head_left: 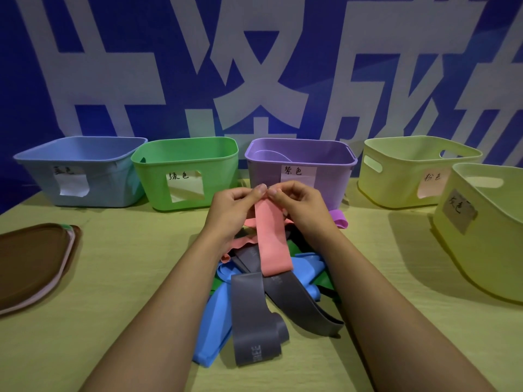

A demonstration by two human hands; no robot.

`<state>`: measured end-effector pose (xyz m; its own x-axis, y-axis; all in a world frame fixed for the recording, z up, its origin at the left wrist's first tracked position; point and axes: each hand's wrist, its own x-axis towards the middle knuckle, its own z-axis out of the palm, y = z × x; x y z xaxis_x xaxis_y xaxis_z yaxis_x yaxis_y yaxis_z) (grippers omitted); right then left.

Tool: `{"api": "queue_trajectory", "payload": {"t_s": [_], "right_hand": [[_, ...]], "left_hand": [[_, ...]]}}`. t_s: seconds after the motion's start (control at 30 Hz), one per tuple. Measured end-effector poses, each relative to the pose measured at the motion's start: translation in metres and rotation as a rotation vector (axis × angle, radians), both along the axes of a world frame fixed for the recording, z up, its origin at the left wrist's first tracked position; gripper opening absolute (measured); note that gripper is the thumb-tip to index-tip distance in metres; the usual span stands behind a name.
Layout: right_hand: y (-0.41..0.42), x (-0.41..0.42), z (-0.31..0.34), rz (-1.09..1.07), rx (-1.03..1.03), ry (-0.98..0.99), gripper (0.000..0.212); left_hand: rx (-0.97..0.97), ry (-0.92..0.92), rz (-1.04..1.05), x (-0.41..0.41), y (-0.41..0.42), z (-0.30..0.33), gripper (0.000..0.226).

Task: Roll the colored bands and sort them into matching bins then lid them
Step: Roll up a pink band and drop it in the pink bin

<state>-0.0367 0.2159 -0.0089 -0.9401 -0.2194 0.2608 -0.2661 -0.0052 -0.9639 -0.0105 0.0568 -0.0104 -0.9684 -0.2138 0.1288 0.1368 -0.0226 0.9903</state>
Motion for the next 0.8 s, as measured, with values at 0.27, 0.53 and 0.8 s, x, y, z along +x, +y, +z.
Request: {"api": "queue_trajectory", "payload": {"t_s": [0.27, 0.53, 0.8], "right_hand": [[-0.0009, -0.0022, 0.0006, -0.061, 0.051, -0.144, 0.049], [-0.0005, -0.0030, -0.0004, -0.071, 0.069, -0.055, 0.037], [0.0005, -0.0023, 0.0000, 0.007, -0.017, -0.032, 0.017]], "left_hand": [[-0.001, 0.065, -0.031, 0.0004, -0.0006, 0.0000, 0.017], [0.003, 0.073, -0.039, -0.0003, -0.0007, -0.0003, 0.019], [0.078, -0.047, -0.069, 0.0029, 0.0017, 0.0049, 0.036]]}}
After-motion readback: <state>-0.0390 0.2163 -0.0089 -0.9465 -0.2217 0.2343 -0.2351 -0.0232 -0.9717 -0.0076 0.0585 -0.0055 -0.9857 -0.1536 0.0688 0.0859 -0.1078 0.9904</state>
